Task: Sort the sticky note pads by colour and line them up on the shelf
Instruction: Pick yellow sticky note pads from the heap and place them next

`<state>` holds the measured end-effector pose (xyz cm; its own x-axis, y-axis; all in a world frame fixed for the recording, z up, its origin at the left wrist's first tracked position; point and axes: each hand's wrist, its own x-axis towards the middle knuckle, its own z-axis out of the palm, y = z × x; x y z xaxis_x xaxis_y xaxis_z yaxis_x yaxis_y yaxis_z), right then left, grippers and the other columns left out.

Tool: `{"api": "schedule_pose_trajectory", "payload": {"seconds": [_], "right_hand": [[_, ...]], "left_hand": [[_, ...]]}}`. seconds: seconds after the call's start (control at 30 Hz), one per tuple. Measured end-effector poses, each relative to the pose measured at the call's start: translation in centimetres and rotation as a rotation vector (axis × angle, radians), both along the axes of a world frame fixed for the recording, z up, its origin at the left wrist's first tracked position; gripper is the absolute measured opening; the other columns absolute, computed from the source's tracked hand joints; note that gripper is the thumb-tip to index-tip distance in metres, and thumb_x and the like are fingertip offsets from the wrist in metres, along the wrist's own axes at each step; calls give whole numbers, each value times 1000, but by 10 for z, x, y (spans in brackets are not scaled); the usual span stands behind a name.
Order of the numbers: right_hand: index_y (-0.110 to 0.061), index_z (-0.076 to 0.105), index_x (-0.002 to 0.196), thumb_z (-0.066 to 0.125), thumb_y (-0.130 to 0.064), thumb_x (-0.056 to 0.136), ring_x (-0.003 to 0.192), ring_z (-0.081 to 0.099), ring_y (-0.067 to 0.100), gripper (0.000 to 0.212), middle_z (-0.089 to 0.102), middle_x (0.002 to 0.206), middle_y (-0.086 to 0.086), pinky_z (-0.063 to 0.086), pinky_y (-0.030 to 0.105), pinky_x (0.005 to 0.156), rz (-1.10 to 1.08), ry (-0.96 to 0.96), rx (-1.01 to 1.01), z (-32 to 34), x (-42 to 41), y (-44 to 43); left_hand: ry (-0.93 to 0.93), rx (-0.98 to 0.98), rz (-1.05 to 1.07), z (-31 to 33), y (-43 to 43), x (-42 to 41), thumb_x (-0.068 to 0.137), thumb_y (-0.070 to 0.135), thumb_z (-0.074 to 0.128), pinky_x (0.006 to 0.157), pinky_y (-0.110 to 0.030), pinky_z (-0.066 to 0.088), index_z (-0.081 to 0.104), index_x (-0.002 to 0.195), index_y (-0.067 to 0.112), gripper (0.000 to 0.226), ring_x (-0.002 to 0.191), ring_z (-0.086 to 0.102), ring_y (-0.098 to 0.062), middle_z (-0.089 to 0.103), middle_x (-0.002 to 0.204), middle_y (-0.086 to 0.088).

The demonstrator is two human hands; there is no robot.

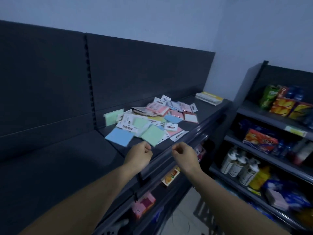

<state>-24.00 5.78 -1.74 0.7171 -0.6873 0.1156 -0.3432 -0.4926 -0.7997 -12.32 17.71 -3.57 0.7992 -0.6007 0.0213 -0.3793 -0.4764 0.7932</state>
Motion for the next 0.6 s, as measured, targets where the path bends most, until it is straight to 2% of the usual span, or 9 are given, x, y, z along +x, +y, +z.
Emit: {"api": "schedule_pose_trajectory", "payload": {"seconds": [0.1,0.2,0.33,0.47,0.53,0.6], "right_hand": [[-17,59,87,52,-10,88,77,56,12,10,61,84,-3,43,23,63,-24,-9,8,0,-12,-36],[-17,59,89,51,-11,89,73,54,8,10,60,84,-5,42,17,59,-32,-5,17,-5,-14,-64],[-16,59,94,51,-11,90,76,55,9,10,61,89,-3,41,13,58,-30,-10,42,-10,0,-87],[-14,63,107,50,-11,91,71,53,2,21,63,96,-2,38,4,51,-15,-1,48,-10,32,-109],[-9,62,117,50,-10,92,83,57,8,28,65,108,2,42,8,63,3,-3,35,-8,55,-120],[-7,60,123,50,-10,93,95,59,13,32,64,119,6,46,18,78,16,10,17,-5,80,-131]], "left_hand": [[-30,14,6,-1,-34,-4,90,16,50,77,-31,49,56,95,21,9,84,57,-15,57,86,7],[-43,37,15,-7,-56,0,91,16,49,80,-33,50,58,98,18,12,87,58,-18,61,93,1],[-131,60,46,-10,-75,22,93,14,47,93,-37,46,59,115,8,26,105,56,-24,62,115,-7],[-245,153,93,-11,-99,57,95,17,42,101,-36,36,55,124,11,33,122,43,-26,54,129,-7],[-283,195,110,-13,-114,78,95,18,41,101,-36,31,52,128,12,36,125,38,-27,51,133,-7],[-316,230,107,-14,-128,100,95,20,42,101,-36,30,51,130,13,37,126,38,-28,50,135,-7]]}}
